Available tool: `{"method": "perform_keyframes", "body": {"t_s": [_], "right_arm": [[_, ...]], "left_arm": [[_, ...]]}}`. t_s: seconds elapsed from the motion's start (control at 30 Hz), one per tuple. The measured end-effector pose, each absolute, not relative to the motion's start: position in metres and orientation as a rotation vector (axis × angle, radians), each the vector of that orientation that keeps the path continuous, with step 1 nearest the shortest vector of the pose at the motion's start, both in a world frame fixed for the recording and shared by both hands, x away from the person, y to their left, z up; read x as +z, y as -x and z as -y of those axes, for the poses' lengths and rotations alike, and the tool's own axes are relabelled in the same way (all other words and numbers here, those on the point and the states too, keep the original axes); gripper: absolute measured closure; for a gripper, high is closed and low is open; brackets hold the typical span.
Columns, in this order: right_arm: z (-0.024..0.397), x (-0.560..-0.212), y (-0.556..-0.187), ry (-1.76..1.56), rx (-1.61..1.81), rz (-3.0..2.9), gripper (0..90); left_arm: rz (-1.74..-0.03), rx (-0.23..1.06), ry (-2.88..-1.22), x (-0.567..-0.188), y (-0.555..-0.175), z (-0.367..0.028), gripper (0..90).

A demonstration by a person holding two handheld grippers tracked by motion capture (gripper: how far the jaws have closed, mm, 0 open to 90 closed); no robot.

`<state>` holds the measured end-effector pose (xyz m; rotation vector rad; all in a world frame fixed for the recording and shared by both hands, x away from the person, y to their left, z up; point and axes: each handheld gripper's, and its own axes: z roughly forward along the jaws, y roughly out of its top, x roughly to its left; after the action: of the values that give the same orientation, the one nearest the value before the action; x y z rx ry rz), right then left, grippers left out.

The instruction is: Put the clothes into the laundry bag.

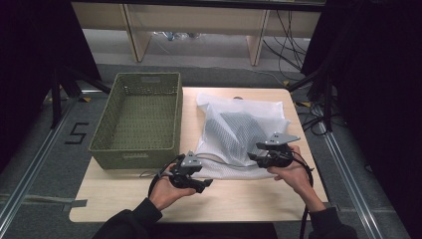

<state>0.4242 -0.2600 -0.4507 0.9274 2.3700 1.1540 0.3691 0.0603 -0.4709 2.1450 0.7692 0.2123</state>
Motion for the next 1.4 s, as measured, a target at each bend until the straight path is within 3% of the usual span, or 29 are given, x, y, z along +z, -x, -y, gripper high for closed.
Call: {"method": "perform_keyframes", "body": {"t_s": [0.4, 1.4], "right_arm": [[0.268, -0.449, -0.414, -0.959, 1.201, -2.347, 38.6], [0.265, -0.459, -0.387, -0.958, 1.170, -2.436, 35.5]], "left_arm": [[-0.796, 0.246, -2.096, -0.470, -0.364, -0.079, 19.9], [-0.780, 0.281, -2.119, -0.474, -0.348, -0.091, 19.4]]}}
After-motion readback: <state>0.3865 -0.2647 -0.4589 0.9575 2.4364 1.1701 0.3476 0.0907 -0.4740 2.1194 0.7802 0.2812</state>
